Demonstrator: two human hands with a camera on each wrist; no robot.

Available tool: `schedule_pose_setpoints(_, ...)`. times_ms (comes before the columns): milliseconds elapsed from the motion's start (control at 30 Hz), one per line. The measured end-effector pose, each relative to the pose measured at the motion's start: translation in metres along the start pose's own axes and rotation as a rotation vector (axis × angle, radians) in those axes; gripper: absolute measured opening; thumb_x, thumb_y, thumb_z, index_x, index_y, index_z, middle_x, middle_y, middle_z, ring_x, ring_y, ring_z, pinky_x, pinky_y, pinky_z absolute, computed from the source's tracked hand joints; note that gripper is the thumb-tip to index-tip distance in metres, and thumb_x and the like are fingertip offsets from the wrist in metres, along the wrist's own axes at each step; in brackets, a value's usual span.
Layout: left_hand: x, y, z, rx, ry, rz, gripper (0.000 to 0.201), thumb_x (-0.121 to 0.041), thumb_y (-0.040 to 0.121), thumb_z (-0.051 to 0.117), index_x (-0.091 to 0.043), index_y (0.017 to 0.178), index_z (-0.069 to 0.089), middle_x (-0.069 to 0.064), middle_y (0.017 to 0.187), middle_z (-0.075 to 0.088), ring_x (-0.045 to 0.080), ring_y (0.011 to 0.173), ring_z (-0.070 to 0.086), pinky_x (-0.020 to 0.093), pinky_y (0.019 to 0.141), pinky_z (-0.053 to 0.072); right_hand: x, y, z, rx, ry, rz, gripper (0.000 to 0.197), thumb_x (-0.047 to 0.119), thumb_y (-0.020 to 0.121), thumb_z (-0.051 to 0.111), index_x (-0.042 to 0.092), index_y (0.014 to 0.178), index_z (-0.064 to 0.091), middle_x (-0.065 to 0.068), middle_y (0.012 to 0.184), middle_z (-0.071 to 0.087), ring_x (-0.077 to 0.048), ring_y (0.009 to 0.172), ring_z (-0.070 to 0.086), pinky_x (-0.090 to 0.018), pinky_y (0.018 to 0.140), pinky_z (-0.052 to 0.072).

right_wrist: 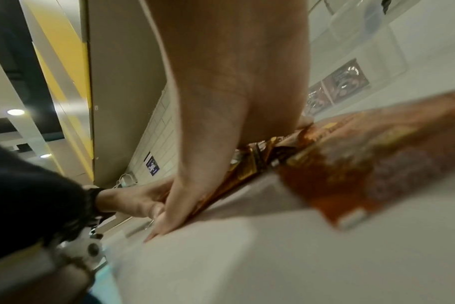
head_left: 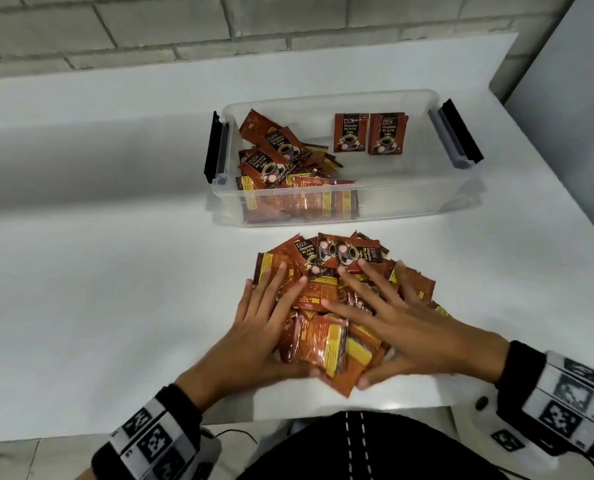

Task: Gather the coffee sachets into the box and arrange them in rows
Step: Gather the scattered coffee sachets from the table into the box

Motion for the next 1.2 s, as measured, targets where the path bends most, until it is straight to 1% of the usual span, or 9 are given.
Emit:
schedule_pose_setpoints(167,0.006,0.002,-0.011,-0.048,-0.238,-0.059,0.109,-0.083,0.062,0.054,-0.052,0.141,-0.014,-0.015,0.157,-0.016,0.01,0.145,-0.012,0.053,0.118,0.007,-0.022,-0.013,-0.028,-0.141,0.172,0.102,0.1,0.086,0.067,0.039,0.055,0.136,-0.027,0.014,0.148,-0.04,-0.013,0.137,-0.037,-0.058,0.111,-0.015)
schedule_pose_setpoints(267,0.019,-0.005,-0.028,-0.089,-0.283,-0.187,0.099,-0.092,0.058,0.041,-0.055,0.138,-0.004,-0.014,0.156,-0.001,0.002,0.136,0.001,0.048,0.116,0.016,-0.051,-0.043,-0.037,-0.266,0.411,0.313,0.111,0.095,0.051,0.042,0.055,0.141,-0.007,0.019,0.154,-0.001,0.002,0.132,-0.001,-0.053,0.114,0.021)
schedule_pose_setpoints(400,0.03,0.0,-0.057,-0.164,-0.313,-0.455,0.098,-0.084,0.068,0.033,-0.03,0.148,0.017,0.0,0.153,0.021,0.023,0.138,0.016,0.047,0.108,0.027,-0.067,-0.074,-0.01,0.063,0.382,0.457,0.142,0.097,0.029,0.05,0.047,0.137,-0.028,0.014,0.139,0.007,-0.012,0.127,0.014,-0.036,0.107,0.031)
schedule_pose_setpoints(467,0.026,0.013,-0.065,-0.121,-0.355,-0.547,0.103,-0.076,0.065,0.042,-0.028,0.15,0.011,0.004,0.155,0.02,0.028,0.142,0.013,0.052,0.108,0.026,-0.064,-0.072,0.005,0.114,0.371,0.434,0.141,0.085,0.035,0.066,0.05,0.122,-0.039,0.015,0.131,0.006,-0.015,0.125,0.015,-0.031,0.105,0.031)
schedule_pose_setpoints(567,0.012,0.038,-0.062,-0.004,-0.27,-0.548,0.124,-0.08,0.054,0.051,-0.027,0.151,-0.005,0.007,0.156,0.018,0.032,0.142,0.014,0.054,0.109,0.024,-0.07,-0.058,0.005,-0.036,0.445,0.436,0.14,0.064,0.047,0.081,0.048,0.13,-0.031,0.012,0.121,0.011,-0.014,0.122,0.02,-0.032,0.106,0.033)
schedule_pose_setpoints(767,0.001,0.066,-0.054,0.055,-0.102,-0.595,0.134,-0.065,0.06,0.074,-0.016,0.151,-0.011,0.014,0.152,0.016,0.036,0.139,0.014,0.05,0.108,0.026,-0.082,-0.036,-0.012,-0.244,0.53,0.436,0.119,0.073,0.046,0.065,0.025,0.146,0.023,0.005,0.113,0.026,-0.016,0.118,0.035,-0.03,0.102,0.037)
schedule_pose_setpoints(933,0.014,0.074,-0.062,0.101,-0.388,-0.624,0.085,-0.039,0.061,0.086,-0.015,0.123,0.033,0.01,0.127,0.046,0.026,0.117,0.046,0.04,0.095,0.047,-0.086,-0.027,-0.024,-0.177,0.621,0.539,0.103,0.09,0.047,0.053,0.029,0.128,0.041,0.001,0.121,0.032,-0.017,0.122,0.03,-0.036,0.103,0.038)
schedule_pose_setpoints(1067,0.012,0.079,-0.066,0.143,-0.661,-0.645,0.07,-0.008,0.069,0.082,-0.011,0.121,0.036,0.01,0.11,0.059,0.024,0.096,0.062,0.041,0.082,0.056,-0.07,-0.01,-0.03,-0.156,0.613,0.527,0.072,0.06,0.06,0.076,0.022,0.113,0.045,0.001,0.114,0.026,-0.015,0.117,0.029,-0.031,0.094,0.046)
schedule_pose_setpoints(1200,0.01,0.084,-0.068,0.157,-0.707,-0.657,0.056,-0.002,0.074,0.075,-0.012,0.118,0.042,0.012,0.108,0.062,0.025,0.095,0.062,0.037,0.076,0.053,-0.067,0.0,-0.036,-0.124,0.648,0.514,0.061,0.044,0.07,0.078,0.02,0.106,0.035,-0.002,0.117,0.034,-0.017,0.111,0.042,-0.032,0.086,0.049)
Point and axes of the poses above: each hand's wrist, its own y-axis towards the middle knuckle, its own z-axis out of the palm, x = y × z, the point moved 4 cm from there along y, towards the middle knuckle
